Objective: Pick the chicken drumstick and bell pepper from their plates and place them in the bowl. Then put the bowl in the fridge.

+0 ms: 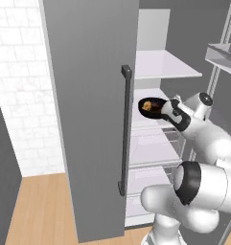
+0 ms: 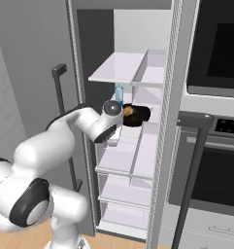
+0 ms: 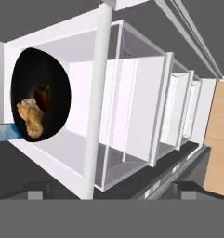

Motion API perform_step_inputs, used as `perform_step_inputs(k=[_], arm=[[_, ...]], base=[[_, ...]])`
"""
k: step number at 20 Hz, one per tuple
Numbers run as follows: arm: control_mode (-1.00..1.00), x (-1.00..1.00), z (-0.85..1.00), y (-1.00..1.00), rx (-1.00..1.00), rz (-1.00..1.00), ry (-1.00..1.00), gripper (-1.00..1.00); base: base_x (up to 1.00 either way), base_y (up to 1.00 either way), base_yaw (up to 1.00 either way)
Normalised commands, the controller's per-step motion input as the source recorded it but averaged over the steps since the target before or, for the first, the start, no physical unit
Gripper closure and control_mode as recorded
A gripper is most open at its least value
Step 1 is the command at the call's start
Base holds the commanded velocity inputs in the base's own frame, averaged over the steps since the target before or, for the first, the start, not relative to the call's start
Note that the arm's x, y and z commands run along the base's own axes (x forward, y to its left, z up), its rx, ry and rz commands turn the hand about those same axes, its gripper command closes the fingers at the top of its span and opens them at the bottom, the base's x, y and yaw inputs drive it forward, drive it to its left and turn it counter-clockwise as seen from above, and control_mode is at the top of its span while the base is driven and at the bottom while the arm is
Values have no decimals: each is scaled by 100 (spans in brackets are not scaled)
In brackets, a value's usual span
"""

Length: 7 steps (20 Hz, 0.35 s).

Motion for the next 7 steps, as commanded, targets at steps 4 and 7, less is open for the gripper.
perform_step_inputs(k=[4, 7], arm=[[-100, -100, 47, 12, -14, -11, 1, -100], [-100, -100, 38, 26, -19, -6, 5, -100]], base=[[0, 0, 0], [0, 0, 0]])
